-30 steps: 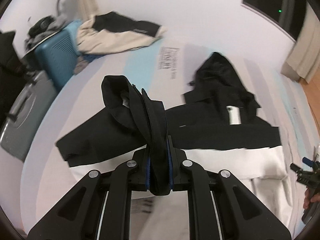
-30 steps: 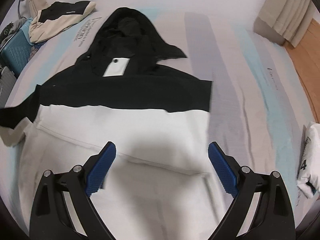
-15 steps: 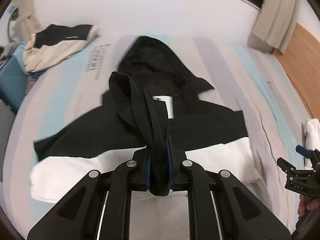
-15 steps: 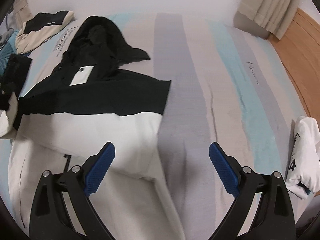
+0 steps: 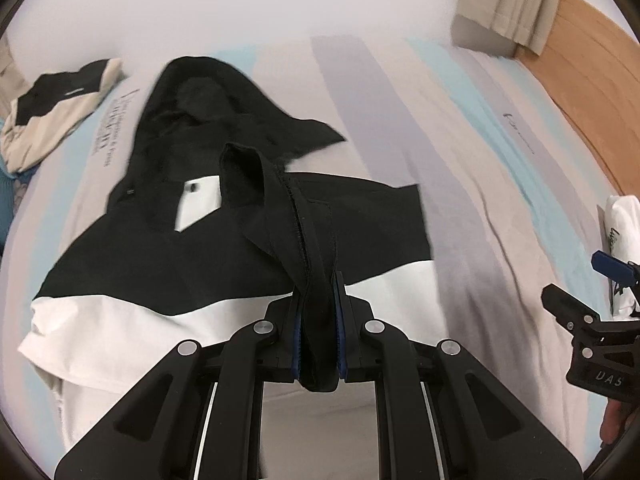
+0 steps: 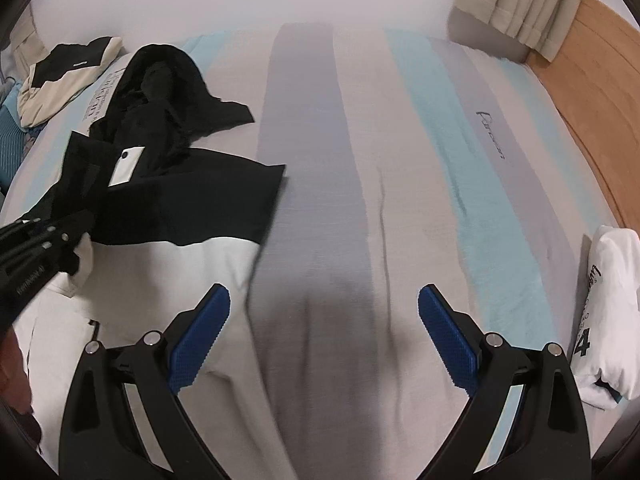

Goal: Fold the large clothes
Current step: 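Fold the held sleeve across the jacket body with the left gripper, then open the left gripper and release the sleeve on the jacket, then move both grippers to the hood end of the jacket, then close both grippers on the jacket edge beside the hood, then lift the hood end with both grippers and fold it toward the hem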

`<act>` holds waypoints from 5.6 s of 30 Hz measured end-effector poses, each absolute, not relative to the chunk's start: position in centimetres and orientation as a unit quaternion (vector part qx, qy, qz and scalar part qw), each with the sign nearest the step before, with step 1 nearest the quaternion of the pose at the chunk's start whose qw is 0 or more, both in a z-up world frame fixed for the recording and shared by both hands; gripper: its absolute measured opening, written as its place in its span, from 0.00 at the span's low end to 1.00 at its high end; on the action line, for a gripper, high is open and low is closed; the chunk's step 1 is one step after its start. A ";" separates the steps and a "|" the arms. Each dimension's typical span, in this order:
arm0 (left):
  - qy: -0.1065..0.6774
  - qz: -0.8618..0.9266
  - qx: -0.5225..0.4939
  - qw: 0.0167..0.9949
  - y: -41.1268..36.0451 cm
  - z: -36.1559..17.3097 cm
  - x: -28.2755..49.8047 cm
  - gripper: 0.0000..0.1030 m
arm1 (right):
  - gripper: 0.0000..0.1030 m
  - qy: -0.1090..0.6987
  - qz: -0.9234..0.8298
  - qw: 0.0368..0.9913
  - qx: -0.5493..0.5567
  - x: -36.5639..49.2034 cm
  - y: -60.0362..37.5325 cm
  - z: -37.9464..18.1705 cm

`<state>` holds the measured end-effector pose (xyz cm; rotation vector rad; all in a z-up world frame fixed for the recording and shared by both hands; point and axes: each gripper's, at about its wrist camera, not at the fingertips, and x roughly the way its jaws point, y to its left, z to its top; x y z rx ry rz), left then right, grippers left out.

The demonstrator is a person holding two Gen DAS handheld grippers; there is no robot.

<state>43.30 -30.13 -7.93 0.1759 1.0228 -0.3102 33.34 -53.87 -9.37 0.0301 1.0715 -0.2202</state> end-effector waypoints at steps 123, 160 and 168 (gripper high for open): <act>0.496 -0.231 0.067 0.835 -10.4 -17.9 87.3 0.34 | 0.08 0.530 0.153 0.834 -0.008 82.4 -38.4 -20.3; 0.310 -0.148 0.110 0.933 -10.3 -2.3 58.3 0.07 | 0.02 0.379 0.091 0.919 -0.065 56.8 -35.9 -5.2; 0.327 -0.119 0.105 0.932 -10.0 -5.7 48.6 0.07 | 0.02 0.386 0.077 0.916 -0.075 48.1 -35.1 -8.7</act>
